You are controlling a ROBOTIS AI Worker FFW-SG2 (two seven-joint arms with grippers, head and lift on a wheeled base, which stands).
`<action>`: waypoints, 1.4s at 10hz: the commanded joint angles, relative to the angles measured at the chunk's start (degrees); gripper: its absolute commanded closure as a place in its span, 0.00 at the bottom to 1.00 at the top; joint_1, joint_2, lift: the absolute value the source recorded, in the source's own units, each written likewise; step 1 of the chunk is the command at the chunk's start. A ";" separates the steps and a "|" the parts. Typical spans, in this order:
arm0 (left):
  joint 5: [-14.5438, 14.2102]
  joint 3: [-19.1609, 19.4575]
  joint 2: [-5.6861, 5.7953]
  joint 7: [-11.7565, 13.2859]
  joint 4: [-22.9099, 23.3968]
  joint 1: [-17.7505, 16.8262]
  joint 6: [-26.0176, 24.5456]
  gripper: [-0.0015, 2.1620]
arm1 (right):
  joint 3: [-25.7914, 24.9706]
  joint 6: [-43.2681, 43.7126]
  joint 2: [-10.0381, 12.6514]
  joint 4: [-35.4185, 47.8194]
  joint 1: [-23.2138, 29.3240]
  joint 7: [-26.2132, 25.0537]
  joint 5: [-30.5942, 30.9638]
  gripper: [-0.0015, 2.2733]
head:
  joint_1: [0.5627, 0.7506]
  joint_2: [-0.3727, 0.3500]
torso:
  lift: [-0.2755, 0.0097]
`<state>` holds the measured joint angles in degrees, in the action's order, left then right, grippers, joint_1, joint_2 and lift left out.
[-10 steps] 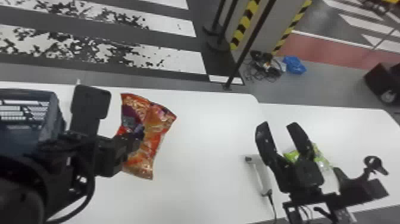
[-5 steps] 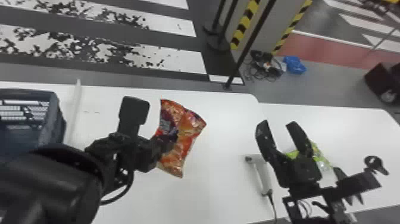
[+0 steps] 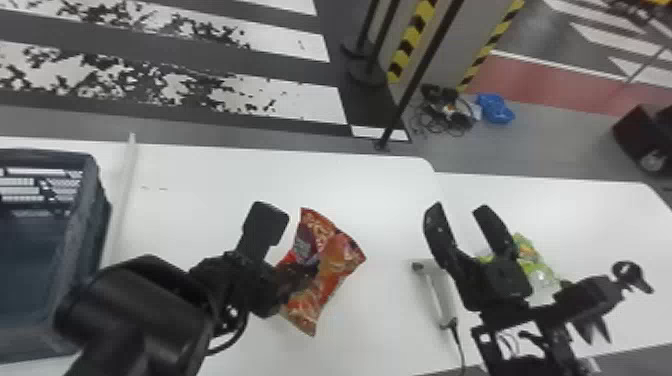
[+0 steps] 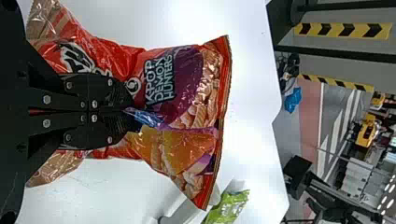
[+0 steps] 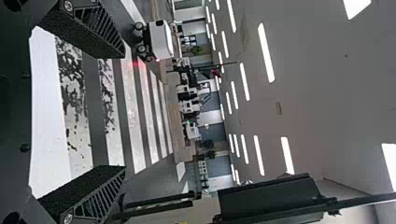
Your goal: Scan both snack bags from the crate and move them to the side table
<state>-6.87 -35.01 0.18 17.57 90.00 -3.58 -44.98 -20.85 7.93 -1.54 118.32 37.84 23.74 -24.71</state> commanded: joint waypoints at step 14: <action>3.44 -4.37 -0.33 -2.45 -2.73 -0.99 9.34 0.02 | -0.51 -9.47 -0.75 0.59 -1.72 1.23 -0.17 0.03 | 0.70 0.03 | 0.86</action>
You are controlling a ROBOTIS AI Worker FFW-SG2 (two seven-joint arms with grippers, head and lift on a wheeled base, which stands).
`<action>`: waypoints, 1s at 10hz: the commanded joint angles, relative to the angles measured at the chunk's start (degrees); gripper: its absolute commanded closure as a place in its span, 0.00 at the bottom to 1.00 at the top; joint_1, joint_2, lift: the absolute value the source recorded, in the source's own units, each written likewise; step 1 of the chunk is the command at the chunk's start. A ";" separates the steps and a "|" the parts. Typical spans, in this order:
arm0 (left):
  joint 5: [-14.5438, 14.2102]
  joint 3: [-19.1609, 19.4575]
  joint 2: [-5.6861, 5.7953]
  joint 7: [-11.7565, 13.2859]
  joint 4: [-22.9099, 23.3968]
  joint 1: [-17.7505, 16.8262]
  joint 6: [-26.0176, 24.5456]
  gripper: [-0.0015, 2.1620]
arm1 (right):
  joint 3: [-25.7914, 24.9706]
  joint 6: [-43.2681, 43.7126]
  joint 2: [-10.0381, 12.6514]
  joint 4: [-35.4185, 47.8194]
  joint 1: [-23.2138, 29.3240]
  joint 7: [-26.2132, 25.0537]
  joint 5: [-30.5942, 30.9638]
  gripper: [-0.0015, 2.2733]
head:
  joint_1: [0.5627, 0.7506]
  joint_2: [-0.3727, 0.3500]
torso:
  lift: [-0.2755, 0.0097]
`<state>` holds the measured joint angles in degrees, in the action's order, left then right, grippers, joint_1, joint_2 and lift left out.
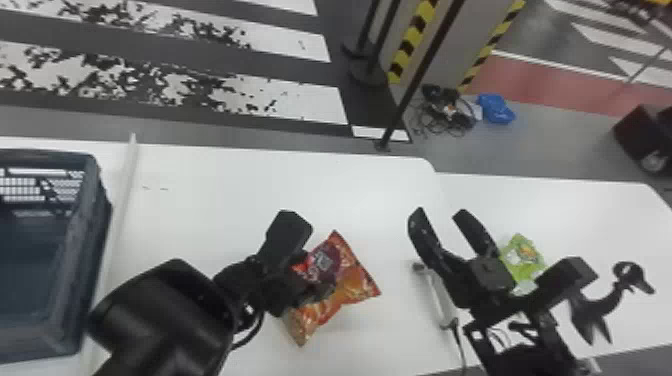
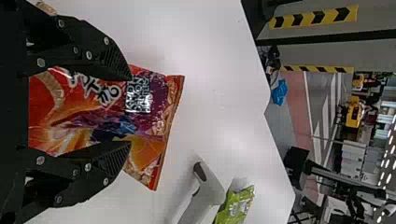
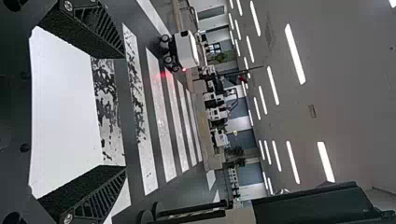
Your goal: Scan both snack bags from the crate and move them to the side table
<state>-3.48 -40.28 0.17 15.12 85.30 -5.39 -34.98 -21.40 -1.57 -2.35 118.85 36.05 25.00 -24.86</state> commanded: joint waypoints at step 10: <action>1.89 25.16 4.92 -8.35 35.55 29.21 13.92 0.03 | 0.57 0.02 -0.03 0.33 1.57 1.81 -0.27 0.03 | 0.70 0.03 | 0.86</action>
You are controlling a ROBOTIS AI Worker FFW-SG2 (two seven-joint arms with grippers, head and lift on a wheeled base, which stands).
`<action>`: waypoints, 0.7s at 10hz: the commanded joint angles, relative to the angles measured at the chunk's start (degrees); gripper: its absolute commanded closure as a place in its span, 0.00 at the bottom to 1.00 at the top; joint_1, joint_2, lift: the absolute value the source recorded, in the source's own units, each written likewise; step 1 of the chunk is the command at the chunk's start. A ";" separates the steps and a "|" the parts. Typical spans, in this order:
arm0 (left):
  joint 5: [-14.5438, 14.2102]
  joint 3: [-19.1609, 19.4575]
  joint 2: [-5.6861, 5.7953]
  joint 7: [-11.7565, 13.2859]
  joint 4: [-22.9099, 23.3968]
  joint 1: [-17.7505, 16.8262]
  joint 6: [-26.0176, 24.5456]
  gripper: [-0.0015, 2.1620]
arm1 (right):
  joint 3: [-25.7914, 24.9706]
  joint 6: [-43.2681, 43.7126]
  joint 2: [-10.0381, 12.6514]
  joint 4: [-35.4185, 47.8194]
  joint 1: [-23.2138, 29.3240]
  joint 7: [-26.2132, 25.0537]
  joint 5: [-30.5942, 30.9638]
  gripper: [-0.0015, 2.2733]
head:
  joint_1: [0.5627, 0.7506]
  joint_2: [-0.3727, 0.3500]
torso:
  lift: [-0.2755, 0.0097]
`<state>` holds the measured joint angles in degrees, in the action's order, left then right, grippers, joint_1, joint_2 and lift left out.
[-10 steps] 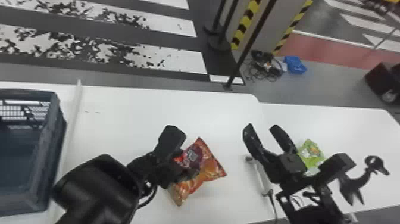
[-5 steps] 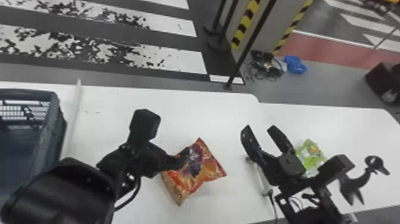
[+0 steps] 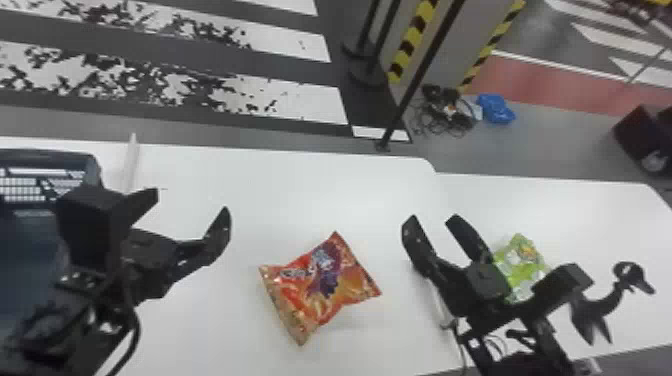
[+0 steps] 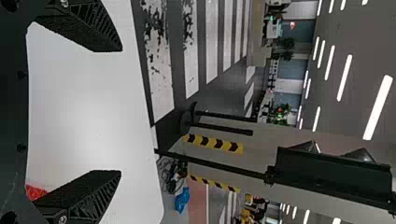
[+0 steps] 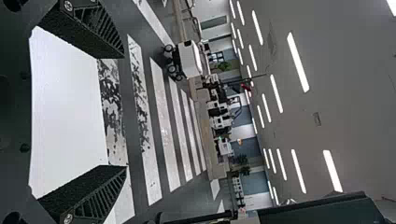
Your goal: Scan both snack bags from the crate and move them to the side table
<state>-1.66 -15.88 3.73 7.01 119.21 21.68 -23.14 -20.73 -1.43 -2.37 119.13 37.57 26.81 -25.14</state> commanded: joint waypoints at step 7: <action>-2.21 11.66 4.45 -2.44 9.64 22.62 28.80 0.03 | -3.61 -0.65 -0.01 -1.53 2.68 4.13 -0.35 0.04 | 0.70 0.10 | 0.86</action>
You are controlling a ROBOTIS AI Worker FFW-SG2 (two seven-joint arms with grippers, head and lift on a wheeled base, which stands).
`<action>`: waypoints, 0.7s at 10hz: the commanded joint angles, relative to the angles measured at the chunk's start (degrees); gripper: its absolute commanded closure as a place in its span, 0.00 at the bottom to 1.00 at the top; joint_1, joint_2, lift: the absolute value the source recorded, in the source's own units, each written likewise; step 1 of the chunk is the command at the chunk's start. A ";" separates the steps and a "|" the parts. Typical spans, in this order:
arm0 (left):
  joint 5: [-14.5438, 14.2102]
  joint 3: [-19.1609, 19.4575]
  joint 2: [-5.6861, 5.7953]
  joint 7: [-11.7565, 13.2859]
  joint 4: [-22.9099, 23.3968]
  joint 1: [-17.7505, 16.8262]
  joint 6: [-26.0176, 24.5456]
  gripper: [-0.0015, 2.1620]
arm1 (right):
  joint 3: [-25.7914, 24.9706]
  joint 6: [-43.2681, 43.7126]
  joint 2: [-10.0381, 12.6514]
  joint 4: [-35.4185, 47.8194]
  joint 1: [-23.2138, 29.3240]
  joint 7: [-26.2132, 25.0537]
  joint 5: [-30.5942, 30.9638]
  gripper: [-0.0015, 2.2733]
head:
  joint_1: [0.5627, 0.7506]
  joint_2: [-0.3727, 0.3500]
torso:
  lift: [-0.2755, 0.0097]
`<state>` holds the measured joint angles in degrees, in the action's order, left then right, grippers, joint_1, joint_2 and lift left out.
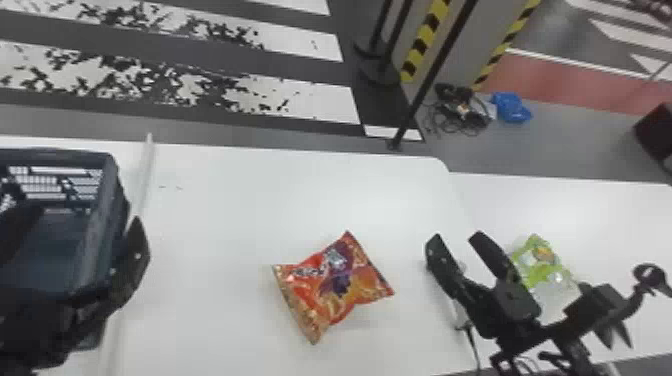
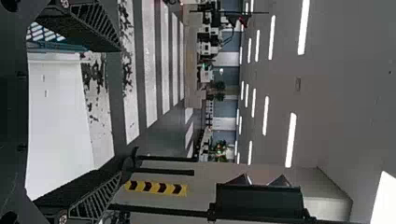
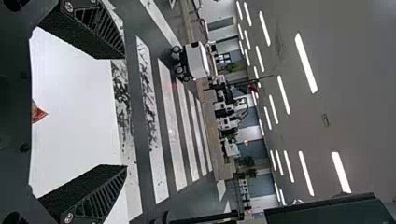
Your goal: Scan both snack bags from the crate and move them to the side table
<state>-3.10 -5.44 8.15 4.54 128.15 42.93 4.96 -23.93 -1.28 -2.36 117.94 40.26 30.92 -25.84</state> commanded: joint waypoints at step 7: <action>-12.20 12.82 -0.07 7.15 2.45 6.29 -1.94 0.03 | 1.86 -6.95 -0.27 -1.22 3.95 1.78 13.00 0.04 | 0.70 0.26 | 0.86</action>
<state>-14.96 7.08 8.09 11.67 130.17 48.85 3.09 -23.28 -8.04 -2.52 116.65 43.94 32.71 -14.84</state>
